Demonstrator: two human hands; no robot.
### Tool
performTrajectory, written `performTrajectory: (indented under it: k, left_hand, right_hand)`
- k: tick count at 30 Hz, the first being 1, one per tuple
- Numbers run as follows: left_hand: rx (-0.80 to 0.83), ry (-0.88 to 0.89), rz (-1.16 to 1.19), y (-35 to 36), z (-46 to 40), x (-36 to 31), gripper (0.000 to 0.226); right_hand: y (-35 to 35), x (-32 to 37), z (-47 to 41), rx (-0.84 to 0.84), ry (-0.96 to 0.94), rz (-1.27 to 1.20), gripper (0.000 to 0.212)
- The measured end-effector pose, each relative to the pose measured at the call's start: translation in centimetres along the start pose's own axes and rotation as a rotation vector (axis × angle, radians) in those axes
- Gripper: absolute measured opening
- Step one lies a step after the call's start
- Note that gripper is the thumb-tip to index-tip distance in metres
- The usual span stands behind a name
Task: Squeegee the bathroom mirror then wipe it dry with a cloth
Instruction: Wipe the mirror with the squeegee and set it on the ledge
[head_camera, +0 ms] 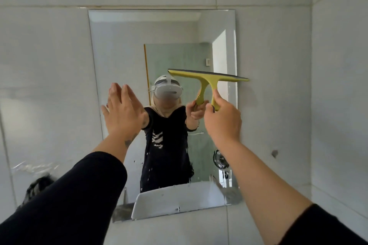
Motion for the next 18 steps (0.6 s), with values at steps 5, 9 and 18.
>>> performTrajectory:
  k: [5, 9, 18]
  left_hand:
    - [0.033, -0.012, 0.005, 0.2, 1.9, 1.7, 0.094]
    - [0.037, -0.039, 0.039, 0.2, 3.5, 3.6, 0.093]
    - [0.040, -0.063, 0.028, -1.0, 4.1, 6.5, 0.092]
  right_hand:
    - [1.9, 0.8, 2.4, -0.021, 0.030, -0.081, 0.044]
    - [4.2, 2.3, 4.5, -0.002, 0.013, -0.111, 0.045]
    - [10.1, 7.1, 8.6, 0.158, -0.200, 0.065, 0.038]
Point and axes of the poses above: each hand's wrist, its own z-axis away from the middle knuckle, its own y-axis out of the palm, x = y × z, the point moved 8 cm from there along -z, towards the middle knuckle
